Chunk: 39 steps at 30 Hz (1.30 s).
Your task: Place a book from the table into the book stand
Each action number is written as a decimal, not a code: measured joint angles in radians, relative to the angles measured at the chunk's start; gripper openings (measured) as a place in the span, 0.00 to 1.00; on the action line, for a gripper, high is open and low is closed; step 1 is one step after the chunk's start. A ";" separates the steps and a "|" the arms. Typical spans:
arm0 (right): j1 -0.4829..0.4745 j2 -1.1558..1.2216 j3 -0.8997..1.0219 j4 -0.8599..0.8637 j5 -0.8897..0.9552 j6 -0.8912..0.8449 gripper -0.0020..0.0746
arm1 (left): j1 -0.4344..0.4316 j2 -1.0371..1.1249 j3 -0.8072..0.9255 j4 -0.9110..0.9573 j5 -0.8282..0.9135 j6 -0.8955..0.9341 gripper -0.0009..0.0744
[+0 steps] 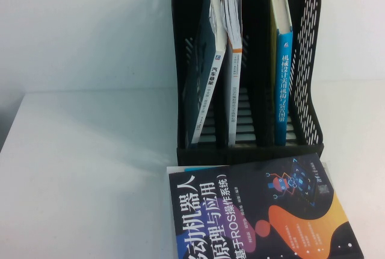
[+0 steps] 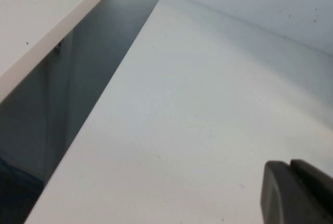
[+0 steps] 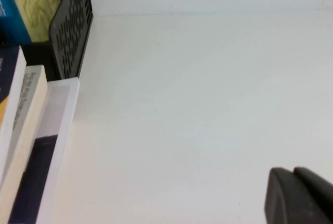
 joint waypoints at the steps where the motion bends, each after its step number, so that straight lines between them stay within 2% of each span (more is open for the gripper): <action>1: 0.000 0.000 0.000 0.000 0.000 0.000 0.02 | 0.000 0.000 0.000 0.008 -0.002 0.006 0.01; 12: 0.000 0.000 0.000 0.000 -0.002 0.000 0.02 | 0.000 0.000 0.002 0.052 -0.017 0.033 0.01; 21: 0.000 0.000 0.008 0.002 -0.054 0.013 0.02 | 0.000 0.000 0.013 -0.005 -0.094 0.033 0.01; 25: 0.000 0.000 0.008 0.040 -0.115 0.015 0.02 | 0.000 0.000 0.015 -0.117 -0.134 0.011 0.01; 33: 0.000 0.000 0.008 0.207 -0.210 0.019 0.02 | 0.000 0.000 0.015 -0.474 -0.189 -0.072 0.01; 39: 0.000 0.000 0.008 0.242 -0.272 0.019 0.02 | 0.000 0.000 0.015 -0.531 -0.286 -0.069 0.01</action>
